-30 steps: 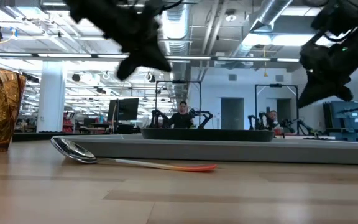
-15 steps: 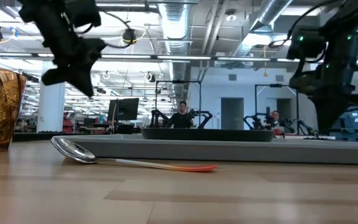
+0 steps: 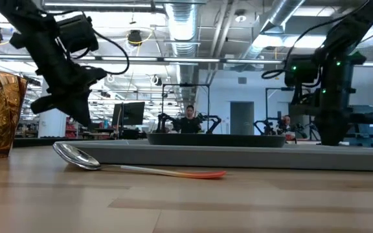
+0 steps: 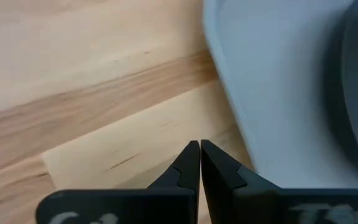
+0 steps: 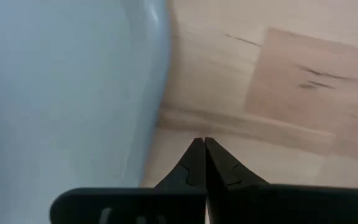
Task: Pick and place plate/cup/fork/spoon on tray
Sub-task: Adjust the gray tray
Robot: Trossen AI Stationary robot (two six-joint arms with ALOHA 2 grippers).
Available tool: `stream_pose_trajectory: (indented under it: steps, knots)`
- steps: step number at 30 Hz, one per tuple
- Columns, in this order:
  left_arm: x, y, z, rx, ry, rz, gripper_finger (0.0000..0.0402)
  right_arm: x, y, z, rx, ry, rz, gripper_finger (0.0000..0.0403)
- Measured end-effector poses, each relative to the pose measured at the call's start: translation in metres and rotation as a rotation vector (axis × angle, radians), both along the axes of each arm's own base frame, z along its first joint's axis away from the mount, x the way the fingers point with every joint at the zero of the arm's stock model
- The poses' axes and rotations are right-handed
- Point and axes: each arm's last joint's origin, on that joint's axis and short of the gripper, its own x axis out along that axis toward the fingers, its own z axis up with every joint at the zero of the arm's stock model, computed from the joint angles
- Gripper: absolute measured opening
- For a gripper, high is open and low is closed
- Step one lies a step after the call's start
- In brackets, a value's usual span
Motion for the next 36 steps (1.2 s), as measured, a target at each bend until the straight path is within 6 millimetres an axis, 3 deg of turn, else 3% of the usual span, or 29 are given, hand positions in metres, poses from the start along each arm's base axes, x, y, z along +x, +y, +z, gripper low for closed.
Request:
stream_pose_trajectory:
  steps: [17, 36]
  knots:
    - [0.0, -0.014, -0.018, -0.043, -0.044, 0.003, 0.0, 0.02, -0.004, -0.001, -0.051, -0.132, 0.076, 0.0006]
    - [0.0, -0.013, -0.018, -0.011, -0.029, -0.057, 0.0, 0.017, -0.003, 0.01, -0.078, -0.188, 0.063, 0.0006]
